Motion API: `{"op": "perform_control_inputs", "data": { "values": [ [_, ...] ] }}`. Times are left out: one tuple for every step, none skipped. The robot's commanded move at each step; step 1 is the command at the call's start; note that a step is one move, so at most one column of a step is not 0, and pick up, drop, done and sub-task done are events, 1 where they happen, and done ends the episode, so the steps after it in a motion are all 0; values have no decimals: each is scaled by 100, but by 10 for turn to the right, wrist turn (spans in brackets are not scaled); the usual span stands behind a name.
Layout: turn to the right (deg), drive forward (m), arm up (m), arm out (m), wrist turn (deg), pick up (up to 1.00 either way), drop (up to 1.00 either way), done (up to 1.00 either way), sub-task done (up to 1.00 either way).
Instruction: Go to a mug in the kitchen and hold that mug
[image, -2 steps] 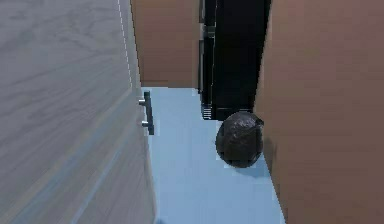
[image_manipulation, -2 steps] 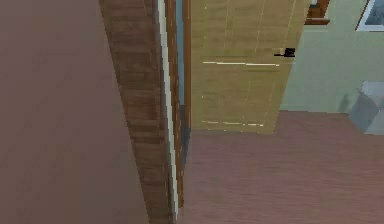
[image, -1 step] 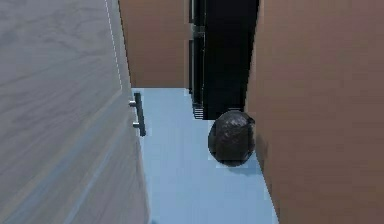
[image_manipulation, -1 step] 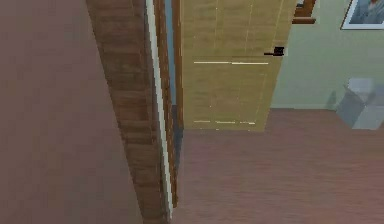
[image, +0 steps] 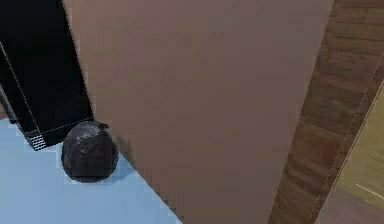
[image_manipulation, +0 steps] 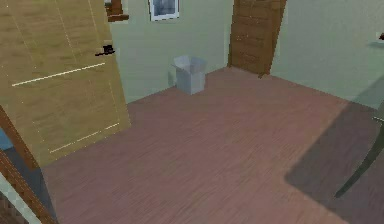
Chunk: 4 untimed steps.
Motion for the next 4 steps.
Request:
{"op": "perform_control_inputs", "data": {
  "values": [
    [30,0,0,0,0,0,0,0,0],
    [0,20,0,0,0,0,0,0,0],
    [-450,0,0,0,0,0,0,0,0],
    [-90,0,0,0,0,0,0,0,0]
  ]
}}
